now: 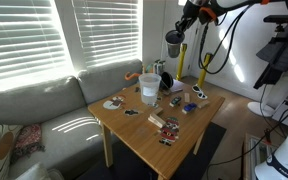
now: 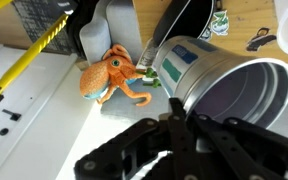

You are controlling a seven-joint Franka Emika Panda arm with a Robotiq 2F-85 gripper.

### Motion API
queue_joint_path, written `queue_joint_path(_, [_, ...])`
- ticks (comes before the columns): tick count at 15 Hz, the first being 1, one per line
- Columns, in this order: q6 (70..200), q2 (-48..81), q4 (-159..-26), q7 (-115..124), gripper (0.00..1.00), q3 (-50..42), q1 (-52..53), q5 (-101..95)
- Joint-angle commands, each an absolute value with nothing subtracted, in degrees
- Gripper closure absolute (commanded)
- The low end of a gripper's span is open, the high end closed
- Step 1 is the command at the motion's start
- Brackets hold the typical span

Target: Lift the silver cup and pour its content into the white cup

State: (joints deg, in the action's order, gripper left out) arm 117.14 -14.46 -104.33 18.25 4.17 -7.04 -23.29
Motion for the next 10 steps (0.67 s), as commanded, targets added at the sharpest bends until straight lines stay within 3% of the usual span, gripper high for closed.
queue_joint_path(1, [115.88, -10.56, -99.69, 15.35, 0.99, 6.44, -4.6, -29.05])
queue_joint_path(4, [117.05, -11.47, -101.89, 16.88, 0.96, 5.74, -3.41, -27.74])
queue_joint_path(10, [117.26, -11.05, -102.16, 16.99, 0.99, 6.06, -3.21, -30.12])
